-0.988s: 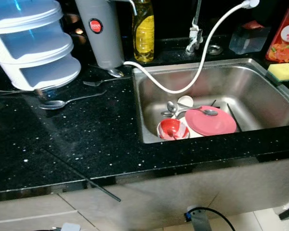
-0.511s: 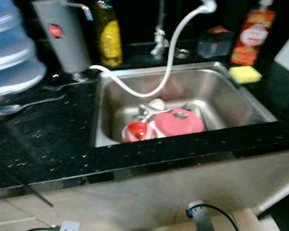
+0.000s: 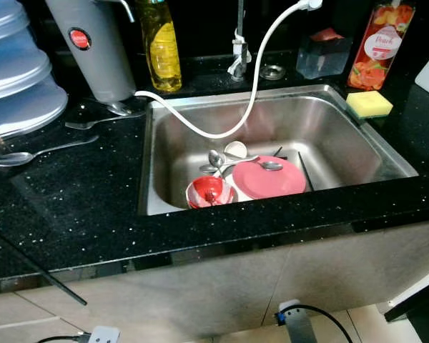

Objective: Kitchen organization

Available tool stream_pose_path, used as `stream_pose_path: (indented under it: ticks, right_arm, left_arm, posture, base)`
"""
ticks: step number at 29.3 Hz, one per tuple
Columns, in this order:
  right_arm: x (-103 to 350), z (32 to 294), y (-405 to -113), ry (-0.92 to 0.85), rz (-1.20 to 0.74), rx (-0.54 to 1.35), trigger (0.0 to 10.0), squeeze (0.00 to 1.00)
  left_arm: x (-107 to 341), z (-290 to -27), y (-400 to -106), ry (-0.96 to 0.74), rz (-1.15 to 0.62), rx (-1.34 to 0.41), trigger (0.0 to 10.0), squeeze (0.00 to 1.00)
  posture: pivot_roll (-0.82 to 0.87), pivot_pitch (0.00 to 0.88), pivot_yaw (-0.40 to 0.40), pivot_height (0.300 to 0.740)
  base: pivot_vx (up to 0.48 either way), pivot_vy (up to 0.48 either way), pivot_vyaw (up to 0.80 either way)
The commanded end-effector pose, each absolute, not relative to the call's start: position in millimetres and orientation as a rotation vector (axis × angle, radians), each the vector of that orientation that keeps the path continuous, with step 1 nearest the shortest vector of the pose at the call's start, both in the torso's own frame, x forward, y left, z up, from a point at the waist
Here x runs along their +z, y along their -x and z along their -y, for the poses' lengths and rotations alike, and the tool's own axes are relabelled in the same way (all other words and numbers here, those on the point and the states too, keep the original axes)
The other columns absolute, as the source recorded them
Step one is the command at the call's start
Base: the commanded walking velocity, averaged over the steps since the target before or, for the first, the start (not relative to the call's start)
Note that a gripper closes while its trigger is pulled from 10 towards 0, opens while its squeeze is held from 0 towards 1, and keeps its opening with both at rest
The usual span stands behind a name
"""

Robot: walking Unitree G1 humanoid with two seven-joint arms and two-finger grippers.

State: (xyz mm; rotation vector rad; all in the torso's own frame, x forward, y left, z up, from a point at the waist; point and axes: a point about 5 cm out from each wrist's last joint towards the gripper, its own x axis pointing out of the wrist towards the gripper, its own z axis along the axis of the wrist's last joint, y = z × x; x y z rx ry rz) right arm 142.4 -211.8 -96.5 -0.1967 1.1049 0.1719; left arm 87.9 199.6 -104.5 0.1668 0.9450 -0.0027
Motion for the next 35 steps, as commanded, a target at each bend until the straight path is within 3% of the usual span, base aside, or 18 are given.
stream_pose_path:
  ticks: [1,11,23,35]
  right_arm:
    - [-97.9,210.4,-140.0,0.191,-1.117,0.167,10.0,0.0]
    - [-98.7,210.3,-137.9,0.192,-1.124,0.164,10.0,0.0]
    - [-100.0,210.8,-134.3,0.195,-1.136,0.158,10.0,0.0]
    - [-100.9,211.7,-131.3,0.197,-1.145,0.153,10.0,0.0]
  left_arm:
    - [-105.8,-198.6,-84.2,-0.157,-0.96,-0.004,10.0,0.0]
    - [-105.8,-198.5,-83.4,-0.154,-0.959,-0.007,10.0,0.0]
    - [-105.9,-198.0,-82.5,-0.153,-0.959,-0.01,10.0,0.0]
    - [-106.0,-198.1,-81.4,-0.154,-0.959,-0.006,10.0,0.0]
  posture:
    - [0.01,0.0,0.028,0.74]
    - [0.01,0.0,0.026,0.74]
    - [0.01,0.0,0.024,0.74]
    - [0.01,0.0,0.025,0.74]
  base:
    - [0.0,0.0,0.0]
    - [0.0,0.0,0.0]
    - [-0.263,0.0,0.0]
    - [0.0,0.0,0.0]
